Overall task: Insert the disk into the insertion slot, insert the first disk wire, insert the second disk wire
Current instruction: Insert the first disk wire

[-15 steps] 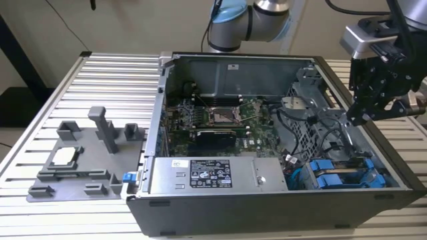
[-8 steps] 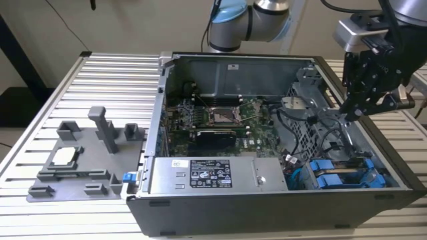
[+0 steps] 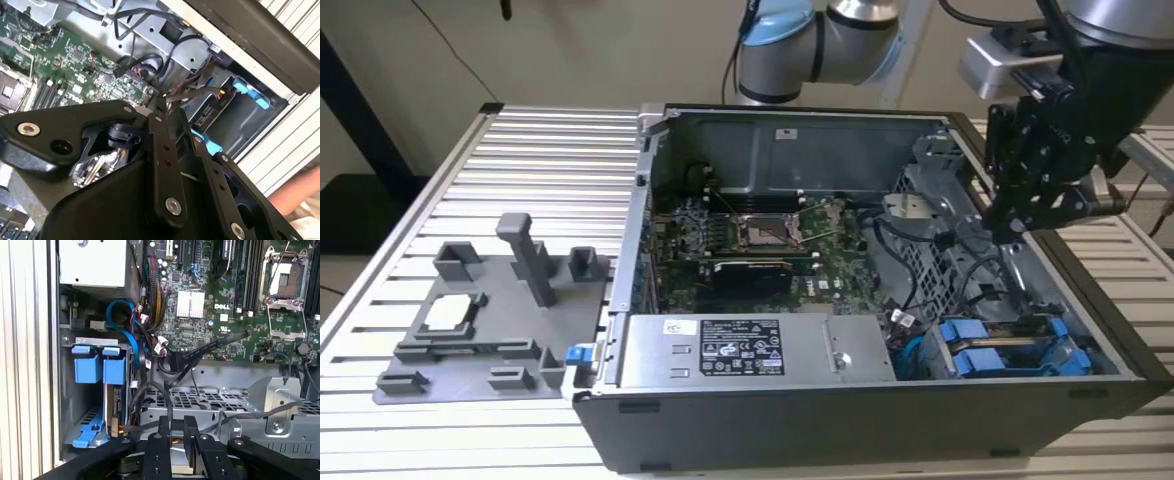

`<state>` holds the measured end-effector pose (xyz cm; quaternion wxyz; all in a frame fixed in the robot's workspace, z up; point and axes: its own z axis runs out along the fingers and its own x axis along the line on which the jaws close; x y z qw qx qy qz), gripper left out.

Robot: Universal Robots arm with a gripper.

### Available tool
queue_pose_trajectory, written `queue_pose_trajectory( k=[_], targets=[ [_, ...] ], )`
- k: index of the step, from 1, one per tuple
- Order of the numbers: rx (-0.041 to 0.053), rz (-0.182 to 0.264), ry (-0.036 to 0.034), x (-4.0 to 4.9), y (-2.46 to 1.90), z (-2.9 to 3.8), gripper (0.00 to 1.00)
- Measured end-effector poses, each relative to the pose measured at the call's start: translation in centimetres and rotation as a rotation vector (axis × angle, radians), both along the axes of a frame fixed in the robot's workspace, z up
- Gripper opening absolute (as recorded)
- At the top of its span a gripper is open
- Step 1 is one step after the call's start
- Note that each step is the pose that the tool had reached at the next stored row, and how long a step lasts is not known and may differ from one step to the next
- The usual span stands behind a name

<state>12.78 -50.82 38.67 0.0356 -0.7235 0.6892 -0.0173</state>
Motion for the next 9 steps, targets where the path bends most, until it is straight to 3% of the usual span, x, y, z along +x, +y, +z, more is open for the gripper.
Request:
queue_pose_trajectory(
  k=[6,9],
  targets=[
    [-0.0237,0.001,0.0001,-1.40,1.04,0.00,0.27],
    [-0.0325,0.002,0.0000,-2.22,1.21,-0.01,0.27]
  ],
)
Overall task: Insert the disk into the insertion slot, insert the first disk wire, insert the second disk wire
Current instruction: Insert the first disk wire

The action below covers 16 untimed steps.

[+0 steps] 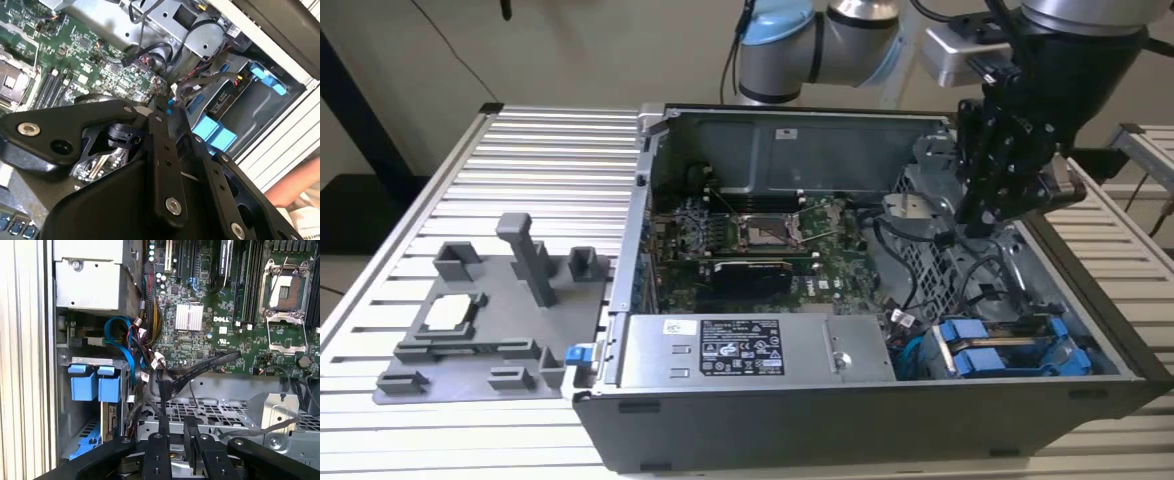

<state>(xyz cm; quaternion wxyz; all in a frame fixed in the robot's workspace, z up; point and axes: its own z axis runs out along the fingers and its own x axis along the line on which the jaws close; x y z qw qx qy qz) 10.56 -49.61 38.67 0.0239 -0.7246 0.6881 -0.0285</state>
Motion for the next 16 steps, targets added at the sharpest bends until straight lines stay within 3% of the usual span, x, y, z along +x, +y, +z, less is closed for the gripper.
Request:
queue_pose_trajectory(
  k=[3,7,9,10,13,16],
  targets=[
    [-0.0240,0.009,0.0000,-0.57,0.00,0.00,0.27],
    [-0.0816,0.038,-0.0001,-1.00,0.02,0.00,0.27],
    [-0.1026,0.045,0.0000,-1.30,0.07,0.00,0.27],
    [-0.1083,0.047,0.0001,-1.47,0.12,0.00,0.27],
    [-0.1120,0.050,-0.0002,-1.80,0.43,0.06,0.27],
    [-0.1147,0.053,-0.0005,-1.83,0.46,0.66,0.27]
  ],
)
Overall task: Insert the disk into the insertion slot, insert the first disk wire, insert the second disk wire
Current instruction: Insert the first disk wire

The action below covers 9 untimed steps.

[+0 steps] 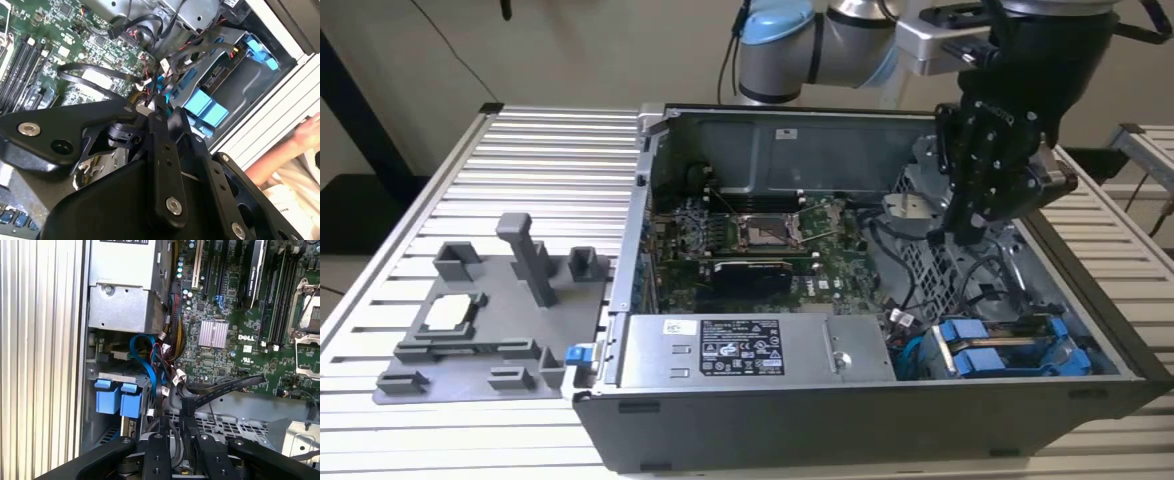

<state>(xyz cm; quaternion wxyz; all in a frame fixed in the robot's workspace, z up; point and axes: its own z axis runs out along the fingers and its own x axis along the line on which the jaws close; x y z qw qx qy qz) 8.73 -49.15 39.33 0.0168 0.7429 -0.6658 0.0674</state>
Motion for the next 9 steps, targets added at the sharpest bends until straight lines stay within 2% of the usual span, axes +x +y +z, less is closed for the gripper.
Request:
queue_pose_trajectory(
  k=[2,4,7,9],
  targets=[
    [-0.0020,0.001,-0.0005,-0.11,0.00,0.34,0.27],
    [-0.0137,0.005,-0.0005,-0.37,0.16,0.31,0.27],
    [-0.0228,0.010,-0.0014,-0.85,0.46,0.02,0.27],
    [-0.0242,0.013,-0.0030,-1.20,0.70,-0.29,0.27]
  ],
)
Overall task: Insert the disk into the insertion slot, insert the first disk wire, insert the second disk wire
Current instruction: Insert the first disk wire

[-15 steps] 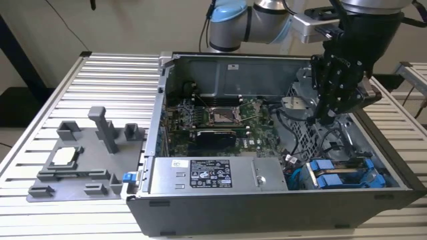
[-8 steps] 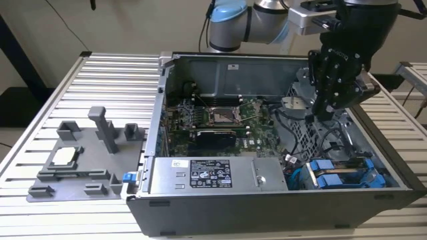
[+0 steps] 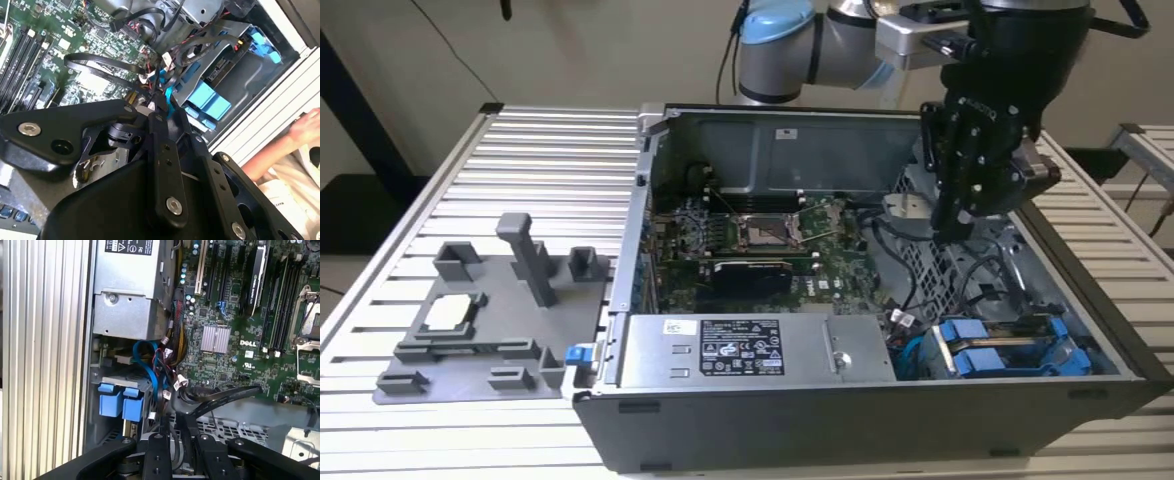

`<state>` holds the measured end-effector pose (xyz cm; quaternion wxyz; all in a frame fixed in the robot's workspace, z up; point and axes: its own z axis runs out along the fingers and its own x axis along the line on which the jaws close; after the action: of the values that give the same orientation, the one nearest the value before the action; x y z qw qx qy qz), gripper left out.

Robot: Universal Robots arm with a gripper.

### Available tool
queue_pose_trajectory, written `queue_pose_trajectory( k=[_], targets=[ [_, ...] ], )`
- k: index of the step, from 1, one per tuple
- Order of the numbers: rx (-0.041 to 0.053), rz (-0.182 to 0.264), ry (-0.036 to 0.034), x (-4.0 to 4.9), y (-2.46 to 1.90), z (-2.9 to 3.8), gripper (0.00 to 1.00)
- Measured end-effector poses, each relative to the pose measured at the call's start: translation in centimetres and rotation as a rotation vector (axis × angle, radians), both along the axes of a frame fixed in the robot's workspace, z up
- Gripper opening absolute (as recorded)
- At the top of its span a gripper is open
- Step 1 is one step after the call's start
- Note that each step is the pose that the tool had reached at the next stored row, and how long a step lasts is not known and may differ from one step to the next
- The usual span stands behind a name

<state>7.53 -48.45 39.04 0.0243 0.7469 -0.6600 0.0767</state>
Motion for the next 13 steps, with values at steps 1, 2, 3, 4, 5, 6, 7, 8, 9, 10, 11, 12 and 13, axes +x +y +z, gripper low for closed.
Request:
queue_pose_trajectory(
  k=[1,2,3,4,5,6,7,8,9,10,11,12,13],
  targets=[
    [-0.0001,0.002,-0.0010,-0.15,0.10,-0.13,0.27],
    [-0.0003,0.005,-0.0029,-0.25,0.18,-0.26,0.27],
    [-0.0005,0.009,-0.0047,-0.31,0.24,-0.38,0.27],
    [-0.0011,0.014,-0.0059,-0.37,0.26,-0.50,0.27],
    [-0.0020,0.019,-0.0070,-0.43,0.29,-0.62,0.27],
    [-0.0030,0.025,-0.0081,-0.47,0.32,-0.72,0.27],
    [-0.0041,0.030,-0.0094,-0.52,0.34,-0.81,0.27],
    [-0.0050,0.034,-0.0116,-0.58,0.35,-0.87,0.27],
    [-0.0060,0.037,-0.0142,-0.65,0.36,-0.88,0.27],
    [-0.0075,0.039,-0.0180,-0.72,0.36,-0.89,0.27],
    [-0.0087,0.041,-0.0223,-0.78,0.36,-0.90,0.27],
    [-0.0099,0.042,-0.0259,-0.83,0.36,-0.91,0.27],
    [-0.0109,0.042,-0.0291,-0.88,0.36,-0.92,0.27]
  ],
)
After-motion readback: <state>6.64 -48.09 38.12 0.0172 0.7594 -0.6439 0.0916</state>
